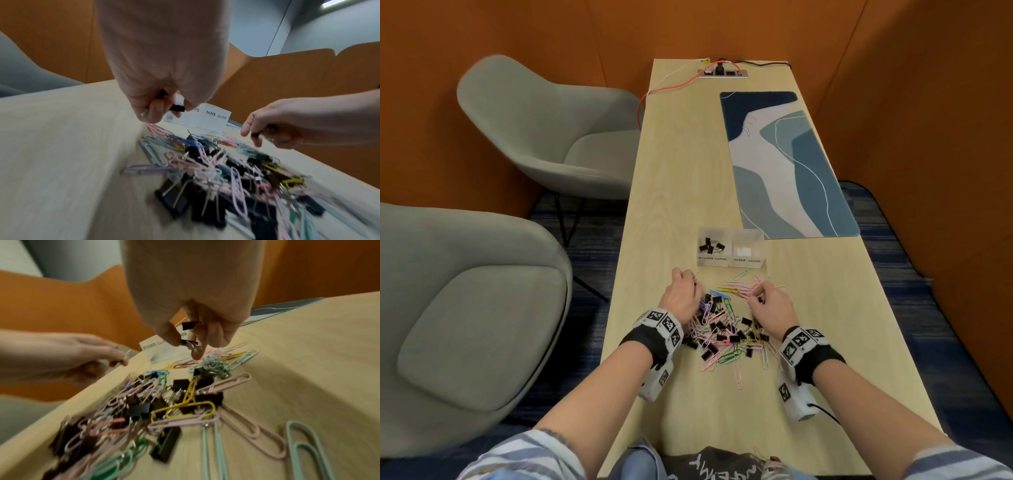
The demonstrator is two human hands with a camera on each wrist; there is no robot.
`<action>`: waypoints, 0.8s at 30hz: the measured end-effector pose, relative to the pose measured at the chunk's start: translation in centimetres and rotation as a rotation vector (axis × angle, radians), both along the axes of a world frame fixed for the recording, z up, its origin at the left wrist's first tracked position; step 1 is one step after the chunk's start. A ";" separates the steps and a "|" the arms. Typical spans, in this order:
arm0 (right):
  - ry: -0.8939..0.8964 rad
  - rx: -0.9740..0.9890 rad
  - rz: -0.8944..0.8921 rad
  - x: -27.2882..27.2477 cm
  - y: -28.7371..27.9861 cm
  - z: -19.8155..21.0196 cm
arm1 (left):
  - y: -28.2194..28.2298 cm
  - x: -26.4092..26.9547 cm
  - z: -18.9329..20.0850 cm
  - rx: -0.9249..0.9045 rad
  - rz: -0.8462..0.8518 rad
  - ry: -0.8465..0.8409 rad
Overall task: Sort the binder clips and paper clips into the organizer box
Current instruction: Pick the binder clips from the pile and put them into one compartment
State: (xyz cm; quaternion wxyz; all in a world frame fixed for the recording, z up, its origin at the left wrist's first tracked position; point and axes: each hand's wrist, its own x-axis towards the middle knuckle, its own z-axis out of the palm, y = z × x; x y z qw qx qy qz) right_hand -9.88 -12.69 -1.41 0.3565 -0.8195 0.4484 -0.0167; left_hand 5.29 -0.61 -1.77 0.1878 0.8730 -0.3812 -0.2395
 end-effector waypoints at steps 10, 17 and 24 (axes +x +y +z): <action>0.064 0.125 -0.030 -3.4 -1.3 -0.9 | -1.0 -2.4 -0.2 -0.015 -0.056 0.004; 0.201 -0.116 0.215 -3.8 0.5 -0.8 | -1.3 -3.0 0.3 0.055 -0.089 -0.062; 0.233 -0.218 0.222 -3.0 0.9 -0.3 | -1.4 -3.1 -0.6 0.151 -0.108 -0.160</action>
